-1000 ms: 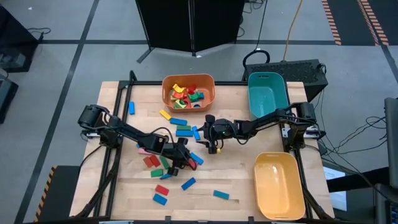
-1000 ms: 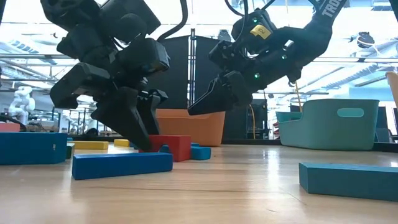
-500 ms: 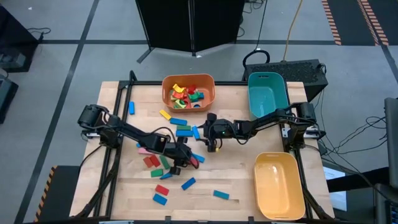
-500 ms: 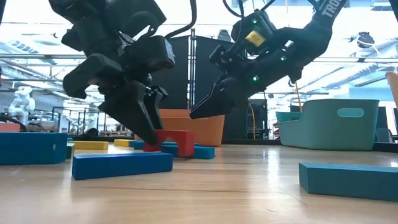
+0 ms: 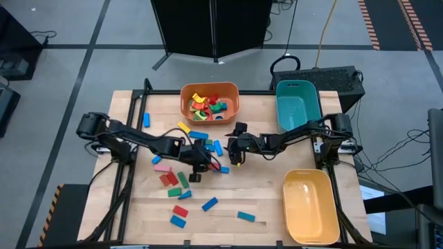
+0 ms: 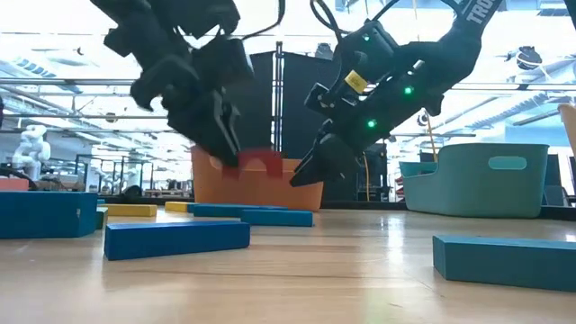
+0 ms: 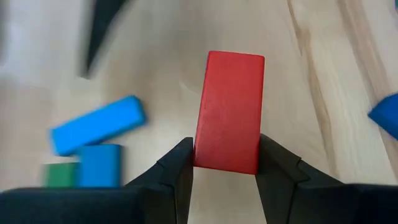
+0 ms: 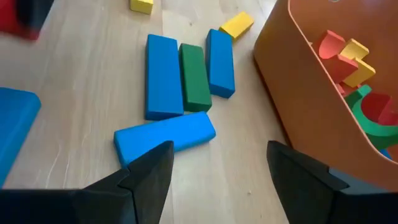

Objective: Sort blocks by size
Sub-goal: Put the red rectangle block into the orange bin

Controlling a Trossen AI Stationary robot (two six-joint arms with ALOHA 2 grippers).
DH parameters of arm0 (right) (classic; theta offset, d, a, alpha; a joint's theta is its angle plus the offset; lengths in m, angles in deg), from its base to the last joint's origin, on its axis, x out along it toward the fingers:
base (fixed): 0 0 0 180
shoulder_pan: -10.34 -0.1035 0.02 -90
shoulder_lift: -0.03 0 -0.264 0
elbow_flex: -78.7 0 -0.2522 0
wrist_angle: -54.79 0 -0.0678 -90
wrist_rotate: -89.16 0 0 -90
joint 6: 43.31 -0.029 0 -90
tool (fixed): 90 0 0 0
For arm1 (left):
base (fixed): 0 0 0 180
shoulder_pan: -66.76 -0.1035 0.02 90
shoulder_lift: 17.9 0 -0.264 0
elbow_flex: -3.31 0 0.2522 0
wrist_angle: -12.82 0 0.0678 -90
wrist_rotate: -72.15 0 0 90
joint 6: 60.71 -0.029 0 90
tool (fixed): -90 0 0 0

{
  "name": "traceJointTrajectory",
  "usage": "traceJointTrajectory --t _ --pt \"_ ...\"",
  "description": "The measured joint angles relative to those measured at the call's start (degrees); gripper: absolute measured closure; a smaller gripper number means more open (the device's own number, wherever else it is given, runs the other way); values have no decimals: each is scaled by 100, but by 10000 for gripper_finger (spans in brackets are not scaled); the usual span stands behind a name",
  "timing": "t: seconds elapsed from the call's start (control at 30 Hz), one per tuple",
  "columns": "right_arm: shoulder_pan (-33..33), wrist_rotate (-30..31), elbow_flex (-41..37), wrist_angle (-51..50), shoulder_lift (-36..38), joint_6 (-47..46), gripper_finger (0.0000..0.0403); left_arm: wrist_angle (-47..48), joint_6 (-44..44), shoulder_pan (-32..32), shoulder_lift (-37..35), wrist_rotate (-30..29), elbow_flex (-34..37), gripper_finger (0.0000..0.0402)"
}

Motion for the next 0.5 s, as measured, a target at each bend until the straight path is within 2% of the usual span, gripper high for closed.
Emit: traceJointTrajectory --t 0.23,0.5 --pt "78 11 0 -71 4 -2 156 199 -398 -400 -910 -675 0 271" --pt "92 4 0 -33 4 -55 156 -271 -577 -1489 -1273 -728 -2 272"
